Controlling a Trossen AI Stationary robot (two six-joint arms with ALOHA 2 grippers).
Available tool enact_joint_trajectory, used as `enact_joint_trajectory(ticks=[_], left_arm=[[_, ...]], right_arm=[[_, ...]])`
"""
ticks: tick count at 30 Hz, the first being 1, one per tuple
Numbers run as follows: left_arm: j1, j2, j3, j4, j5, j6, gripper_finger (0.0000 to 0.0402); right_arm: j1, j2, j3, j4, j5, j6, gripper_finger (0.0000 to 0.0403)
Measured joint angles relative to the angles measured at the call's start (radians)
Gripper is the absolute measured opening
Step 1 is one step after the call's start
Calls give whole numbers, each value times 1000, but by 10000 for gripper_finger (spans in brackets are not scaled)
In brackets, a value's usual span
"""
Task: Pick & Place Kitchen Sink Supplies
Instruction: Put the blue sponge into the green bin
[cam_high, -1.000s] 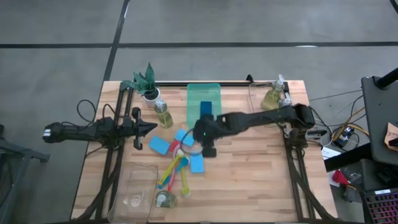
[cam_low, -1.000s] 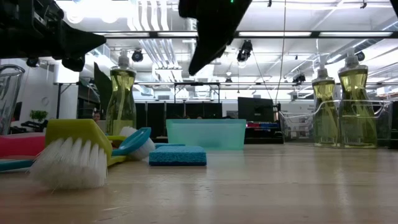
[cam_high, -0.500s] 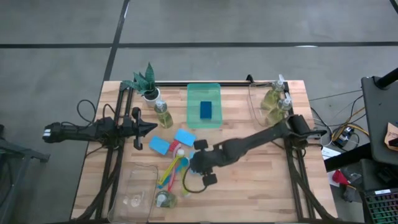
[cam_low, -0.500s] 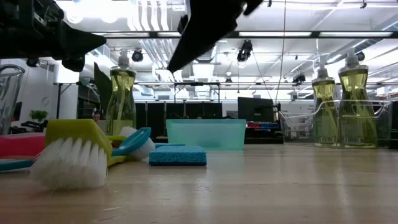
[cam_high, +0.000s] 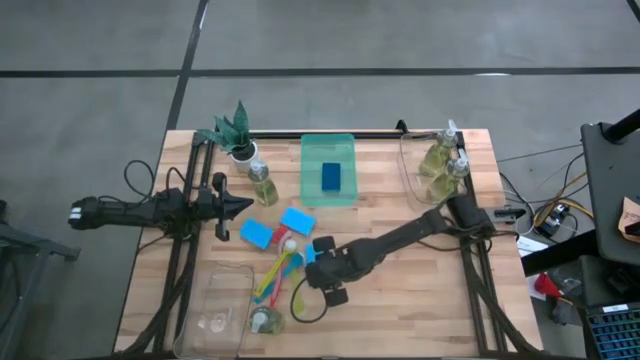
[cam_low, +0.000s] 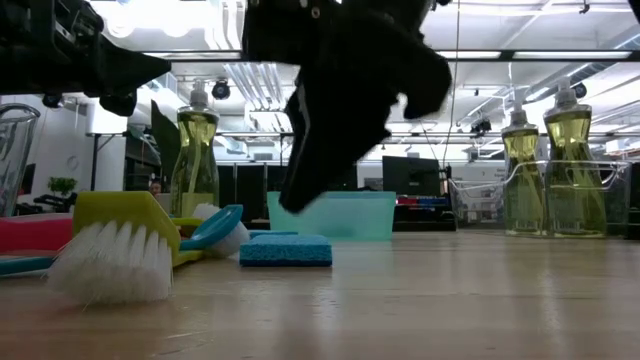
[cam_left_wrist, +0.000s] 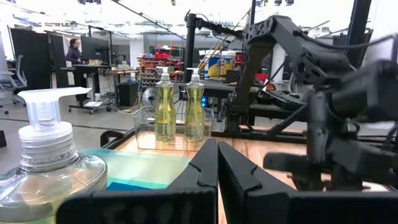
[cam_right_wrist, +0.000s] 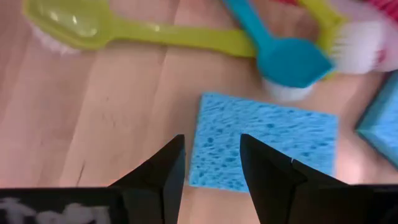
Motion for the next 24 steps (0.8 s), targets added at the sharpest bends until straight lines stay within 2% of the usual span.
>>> enact_joint_trajectory(ticks=[16, 20, 24], left_arm=[[0, 0, 0, 0, 0, 0, 3], [0, 0, 0, 0, 0, 0, 3], [0, 0, 0, 1, 0, 0, 3]], right_arm=[[1, 88, 3, 22, 8, 19, 111], [1, 95, 5, 22, 8, 34, 88], [1, 93, 4, 23, 7, 34, 49]])
